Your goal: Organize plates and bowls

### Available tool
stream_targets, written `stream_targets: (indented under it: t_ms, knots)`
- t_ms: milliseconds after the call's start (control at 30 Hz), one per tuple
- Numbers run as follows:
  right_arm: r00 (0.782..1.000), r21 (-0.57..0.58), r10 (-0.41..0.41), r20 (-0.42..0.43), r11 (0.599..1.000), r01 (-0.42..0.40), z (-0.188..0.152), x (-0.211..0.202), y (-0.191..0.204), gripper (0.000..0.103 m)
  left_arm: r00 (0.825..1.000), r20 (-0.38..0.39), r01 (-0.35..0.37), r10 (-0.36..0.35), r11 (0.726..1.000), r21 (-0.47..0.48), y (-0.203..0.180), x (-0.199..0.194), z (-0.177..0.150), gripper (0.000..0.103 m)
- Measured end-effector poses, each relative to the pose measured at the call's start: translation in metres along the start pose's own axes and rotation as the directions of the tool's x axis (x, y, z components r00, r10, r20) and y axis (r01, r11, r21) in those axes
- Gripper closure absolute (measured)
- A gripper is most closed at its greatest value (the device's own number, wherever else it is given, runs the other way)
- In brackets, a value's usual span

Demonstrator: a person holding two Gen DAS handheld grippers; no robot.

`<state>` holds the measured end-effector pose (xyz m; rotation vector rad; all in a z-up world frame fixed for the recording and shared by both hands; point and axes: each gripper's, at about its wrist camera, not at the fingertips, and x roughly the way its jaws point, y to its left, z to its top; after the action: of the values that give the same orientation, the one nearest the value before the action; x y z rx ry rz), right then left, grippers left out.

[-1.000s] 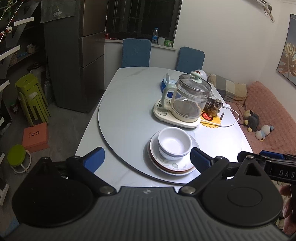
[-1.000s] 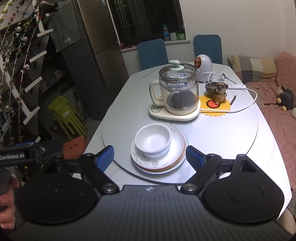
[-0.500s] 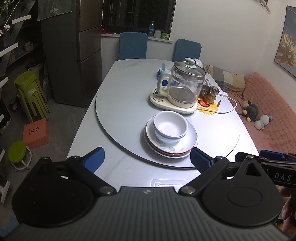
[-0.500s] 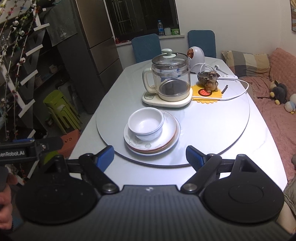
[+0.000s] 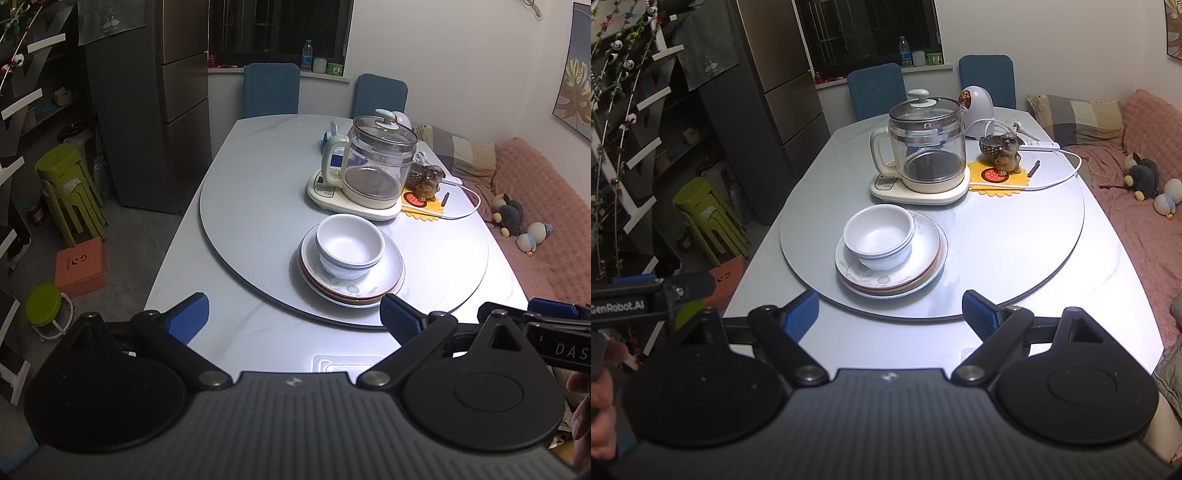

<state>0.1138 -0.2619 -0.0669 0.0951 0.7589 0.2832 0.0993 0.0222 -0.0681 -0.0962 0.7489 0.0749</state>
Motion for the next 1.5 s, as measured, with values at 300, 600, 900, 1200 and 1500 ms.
stream_targets:
  t_ms: [300,600,900,1200,1500]
  knots:
    - [1.000,-0.021,0.006,-0.011,1.000,-0.006,-0.001,0.004,0.006,0.017,1.000,0.010,-0.012,0.012,1.000,-0.018,0.005,-0.001,-0.001,0.003]
    - [1.000,-0.020,-0.009,-0.011,1.000,0.009,-0.001,0.005,0.008,0.017,1.000,0.006,-0.025,0.025,1.000,-0.019,0.008,0.000,-0.003,0.003]
    - [1.000,-0.015,-0.021,-0.015,1.000,0.021,-0.003,0.005,0.008,0.017,1.000,0.003,-0.029,0.029,0.999,-0.019,0.009,0.003,-0.002,0.003]
    - [1.000,-0.017,-0.021,-0.012,1.000,0.021,-0.001,0.004,0.008,0.017,0.999,0.010,-0.030,0.030,0.999,-0.028,0.006,0.002,0.000,0.003]
    - [0.999,-0.006,-0.013,-0.035,1.000,0.013,0.000,0.011,0.005,0.017,0.999,-0.003,-0.037,0.037,0.999,-0.038,0.004,0.003,-0.003,0.002]
